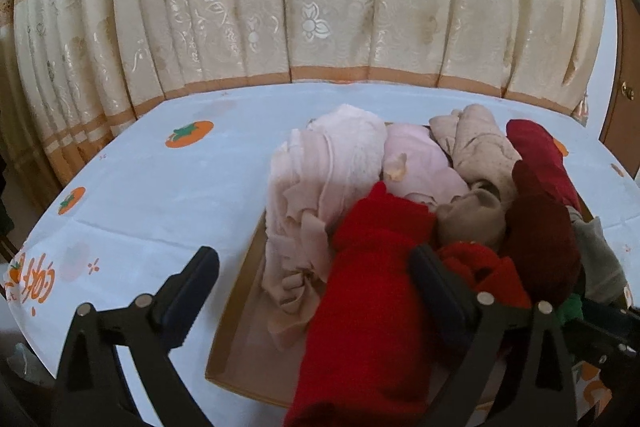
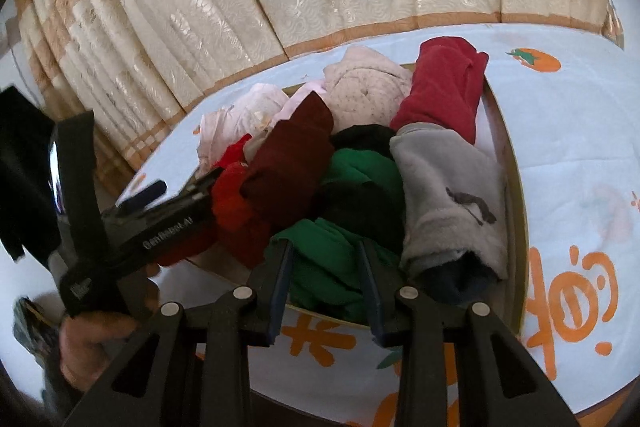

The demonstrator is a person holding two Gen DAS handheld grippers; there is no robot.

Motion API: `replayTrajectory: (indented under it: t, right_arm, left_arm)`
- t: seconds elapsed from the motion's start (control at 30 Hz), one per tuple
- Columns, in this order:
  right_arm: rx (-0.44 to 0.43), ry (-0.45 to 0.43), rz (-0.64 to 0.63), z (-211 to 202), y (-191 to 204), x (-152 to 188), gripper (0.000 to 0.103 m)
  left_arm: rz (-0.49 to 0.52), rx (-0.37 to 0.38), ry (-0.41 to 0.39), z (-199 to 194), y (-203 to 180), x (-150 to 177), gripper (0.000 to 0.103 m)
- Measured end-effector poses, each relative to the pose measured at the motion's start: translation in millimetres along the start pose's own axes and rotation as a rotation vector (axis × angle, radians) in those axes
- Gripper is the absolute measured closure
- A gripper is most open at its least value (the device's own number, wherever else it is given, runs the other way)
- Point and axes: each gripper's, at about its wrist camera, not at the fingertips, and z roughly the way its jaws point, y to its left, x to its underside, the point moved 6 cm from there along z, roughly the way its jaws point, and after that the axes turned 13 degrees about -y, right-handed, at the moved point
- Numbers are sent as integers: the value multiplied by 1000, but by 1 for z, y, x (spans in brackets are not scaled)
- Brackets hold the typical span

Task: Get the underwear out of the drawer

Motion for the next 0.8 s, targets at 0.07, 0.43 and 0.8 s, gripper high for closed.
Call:
replayTrajectory:
  t: [0.07, 0.43, 0.8]
  right_arm:
    - [19, 7, -57, 2, 3, 1, 67]
    - [-14, 80, -122, 7, -16, -1, 60]
    - [2, 98, -175, 11, -26, -8, 54]
  left_arm:
    - [22, -11, -11, -1, -2, 1, 5]
    - [31, -56, -2, -10, -15, 19, 5]
    - [26, -20, 75, -6, -29, 33, 6]
